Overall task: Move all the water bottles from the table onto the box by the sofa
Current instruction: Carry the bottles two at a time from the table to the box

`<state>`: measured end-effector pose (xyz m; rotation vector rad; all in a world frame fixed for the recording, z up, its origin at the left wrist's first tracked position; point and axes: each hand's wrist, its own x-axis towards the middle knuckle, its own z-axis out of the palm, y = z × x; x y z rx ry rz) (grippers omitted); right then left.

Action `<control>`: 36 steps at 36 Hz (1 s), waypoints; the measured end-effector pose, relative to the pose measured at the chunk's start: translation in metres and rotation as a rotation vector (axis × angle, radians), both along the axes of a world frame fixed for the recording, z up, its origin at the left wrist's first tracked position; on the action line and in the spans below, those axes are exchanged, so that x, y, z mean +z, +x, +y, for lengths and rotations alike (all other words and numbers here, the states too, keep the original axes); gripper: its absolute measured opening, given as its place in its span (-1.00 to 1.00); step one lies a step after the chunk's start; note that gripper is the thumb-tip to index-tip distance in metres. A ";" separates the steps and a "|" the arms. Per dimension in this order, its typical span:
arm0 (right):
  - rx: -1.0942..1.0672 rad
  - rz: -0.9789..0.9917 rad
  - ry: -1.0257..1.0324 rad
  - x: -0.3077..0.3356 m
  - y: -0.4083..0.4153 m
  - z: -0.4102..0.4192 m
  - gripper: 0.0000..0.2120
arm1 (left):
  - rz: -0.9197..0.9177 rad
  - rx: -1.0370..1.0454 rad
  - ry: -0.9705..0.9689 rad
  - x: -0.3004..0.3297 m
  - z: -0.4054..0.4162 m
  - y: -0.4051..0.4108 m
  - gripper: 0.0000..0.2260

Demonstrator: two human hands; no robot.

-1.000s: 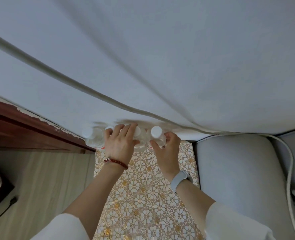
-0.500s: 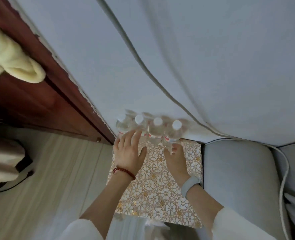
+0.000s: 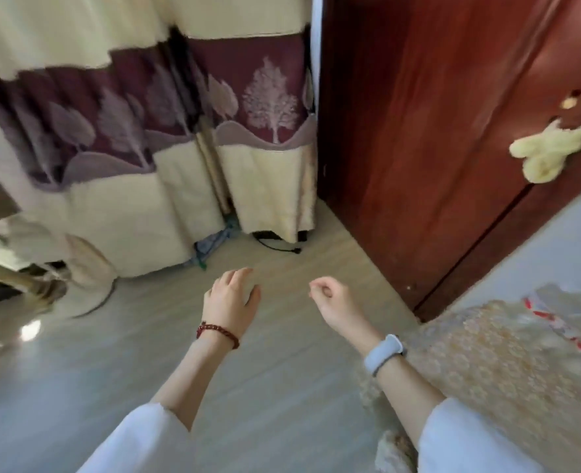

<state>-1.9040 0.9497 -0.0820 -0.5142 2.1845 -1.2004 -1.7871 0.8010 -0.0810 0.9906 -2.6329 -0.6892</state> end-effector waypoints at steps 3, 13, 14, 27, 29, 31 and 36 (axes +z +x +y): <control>0.239 0.028 0.001 0.016 0.075 -0.086 -0.88 | -0.009 0.179 -0.007 0.012 -0.065 0.102 -0.65; 0.899 0.172 0.046 0.035 0.298 -0.320 -0.77 | 0.037 0.755 0.051 0.030 -0.190 0.382 -0.65; 0.952 0.191 0.048 0.035 0.318 -0.341 -0.77 | 0.027 0.807 0.046 0.029 -0.200 0.404 -0.65; 1.414 0.318 -0.046 0.047 0.561 -0.639 -0.75 | 0.063 1.250 0.004 0.051 -0.418 0.638 -0.70; 1.471 0.325 -0.065 0.053 0.598 -0.677 -0.75 | 0.080 1.291 -0.007 0.062 -0.448 0.667 -0.71; 1.536 0.287 -0.077 0.058 0.637 -0.708 -0.76 | 0.107 1.342 0.001 0.070 -0.470 0.697 -0.72; 1.694 0.288 -0.109 0.060 0.743 -0.779 -0.74 | 0.135 1.490 0.004 0.073 -0.517 0.785 -0.73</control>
